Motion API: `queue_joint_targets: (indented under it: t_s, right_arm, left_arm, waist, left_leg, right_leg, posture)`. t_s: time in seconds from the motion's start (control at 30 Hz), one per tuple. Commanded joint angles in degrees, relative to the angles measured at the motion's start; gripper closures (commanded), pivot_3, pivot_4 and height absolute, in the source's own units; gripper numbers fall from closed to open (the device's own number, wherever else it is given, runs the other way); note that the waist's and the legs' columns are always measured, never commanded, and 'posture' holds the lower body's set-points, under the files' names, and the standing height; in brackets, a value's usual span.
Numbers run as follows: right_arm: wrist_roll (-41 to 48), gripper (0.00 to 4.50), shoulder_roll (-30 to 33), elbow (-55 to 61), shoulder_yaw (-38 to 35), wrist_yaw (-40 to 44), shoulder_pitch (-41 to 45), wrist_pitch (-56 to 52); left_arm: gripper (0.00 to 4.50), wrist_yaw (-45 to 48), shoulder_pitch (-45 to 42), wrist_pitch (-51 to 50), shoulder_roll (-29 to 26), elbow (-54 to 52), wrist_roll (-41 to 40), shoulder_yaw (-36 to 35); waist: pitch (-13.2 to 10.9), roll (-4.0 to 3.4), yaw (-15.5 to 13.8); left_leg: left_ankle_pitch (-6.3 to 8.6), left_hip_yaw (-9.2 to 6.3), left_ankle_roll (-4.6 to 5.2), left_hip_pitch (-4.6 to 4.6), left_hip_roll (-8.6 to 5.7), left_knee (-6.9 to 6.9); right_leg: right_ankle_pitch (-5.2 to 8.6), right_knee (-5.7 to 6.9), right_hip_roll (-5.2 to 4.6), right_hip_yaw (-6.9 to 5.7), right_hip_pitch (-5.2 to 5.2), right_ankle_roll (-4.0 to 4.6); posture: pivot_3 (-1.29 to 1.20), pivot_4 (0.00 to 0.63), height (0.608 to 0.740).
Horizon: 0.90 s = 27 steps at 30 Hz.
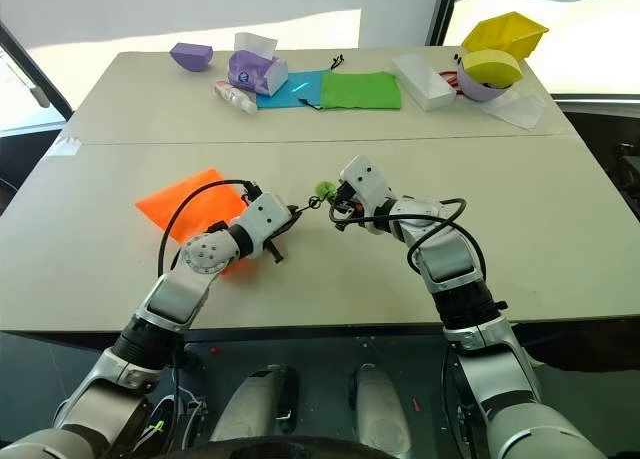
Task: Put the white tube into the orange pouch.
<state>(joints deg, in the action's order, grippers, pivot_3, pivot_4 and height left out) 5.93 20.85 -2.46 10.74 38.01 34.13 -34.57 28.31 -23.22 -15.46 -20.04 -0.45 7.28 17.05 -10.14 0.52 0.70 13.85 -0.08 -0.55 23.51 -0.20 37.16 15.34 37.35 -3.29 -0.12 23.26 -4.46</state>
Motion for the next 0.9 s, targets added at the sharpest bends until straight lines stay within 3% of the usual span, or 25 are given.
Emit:
queue_joint_targets:
  t_s: [0.03,0.57,0.9]
  right_arm:
    - [0.42,4.50,0.03,1.78,-0.73,0.00,1.62,0.89]
    - [0.20,4.50,0.06,1.63,-0.97,-0.41,1.74,1.19]
    - [0.67,4.50,0.31,-11.29,-10.65,-8.75,10.11,7.67]
  left_arm:
    - [3.97,-0.30,0.06,0.75,-0.13,-1.93,0.03,-1.46]
    - [3.97,0.64,0.14,0.31,-0.22,-2.25,-0.11,-1.22]
    - [3.97,5.45,5.88,-3.92,-5.16,-9.82,-1.41,-2.35]
  waist:
    - [0.00,0.00,0.00]
    - [0.00,0.00,0.00]
    - [0.00,0.00,0.07]
  left_leg:
    - [0.00,0.00,0.00,0.00,0.00,0.00]
    - [0.00,0.00,0.00,0.00,0.00,0.00]
    - [0.00,0.00,0.00,0.00,0.01,-0.02]
  right_leg:
    - [0.00,0.00,0.00,0.00,0.00,0.00]
    - [0.00,0.00,-0.02,0.00,0.00,0.00]
    - [0.00,-0.01,-0.06,0.00,0.01,0.02]
  posture:
    - [0.00,0.150,0.740]
    - [0.00,0.150,0.740]
    - [0.00,0.150,0.740]
